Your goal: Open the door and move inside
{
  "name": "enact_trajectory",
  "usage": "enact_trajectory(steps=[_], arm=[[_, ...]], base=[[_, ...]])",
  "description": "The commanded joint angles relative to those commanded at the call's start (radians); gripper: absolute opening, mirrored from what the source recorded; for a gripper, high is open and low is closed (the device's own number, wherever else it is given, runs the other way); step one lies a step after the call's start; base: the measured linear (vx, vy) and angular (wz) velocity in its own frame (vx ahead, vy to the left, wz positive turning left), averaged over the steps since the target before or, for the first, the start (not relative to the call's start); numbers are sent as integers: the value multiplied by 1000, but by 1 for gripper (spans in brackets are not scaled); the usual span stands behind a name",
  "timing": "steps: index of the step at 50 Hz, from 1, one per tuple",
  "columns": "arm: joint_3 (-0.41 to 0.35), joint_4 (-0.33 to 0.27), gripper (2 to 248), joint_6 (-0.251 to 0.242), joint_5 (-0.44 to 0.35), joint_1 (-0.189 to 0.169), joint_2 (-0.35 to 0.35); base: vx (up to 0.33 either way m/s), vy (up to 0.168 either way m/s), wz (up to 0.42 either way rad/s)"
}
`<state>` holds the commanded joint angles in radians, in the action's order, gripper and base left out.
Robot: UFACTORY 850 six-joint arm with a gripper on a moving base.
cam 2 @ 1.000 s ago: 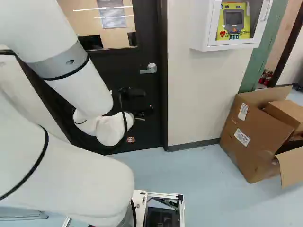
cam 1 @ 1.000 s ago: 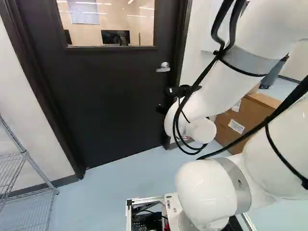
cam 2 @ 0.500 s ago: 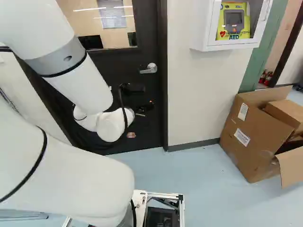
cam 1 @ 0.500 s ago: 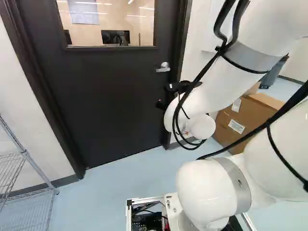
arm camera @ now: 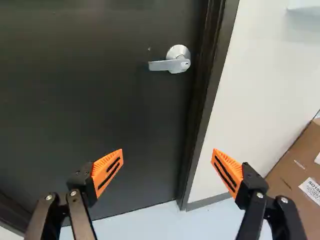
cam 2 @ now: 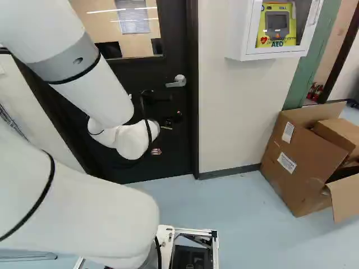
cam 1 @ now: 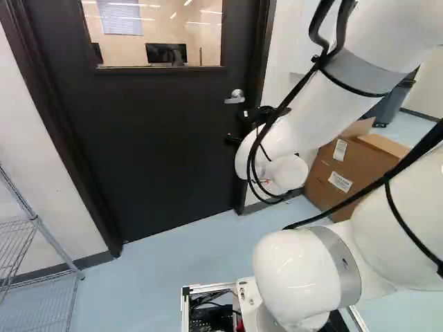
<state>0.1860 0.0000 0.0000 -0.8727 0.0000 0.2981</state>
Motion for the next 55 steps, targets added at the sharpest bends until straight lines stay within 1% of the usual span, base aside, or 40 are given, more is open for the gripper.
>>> enact_trajectory(steps=[12, 22, 39, 55], arm=[[35, -6, 247, 0, 0, 0, -7], [69, -24, 247, 0, 0, 0, -18], [133, -84, 247, 0, 0, 0, -46], [207, -149, 247, 0, 0, 0, -89]], base=[[0, 0, 0], [0, 0, 0], [0, 0, 0], [0, 0, 0]])
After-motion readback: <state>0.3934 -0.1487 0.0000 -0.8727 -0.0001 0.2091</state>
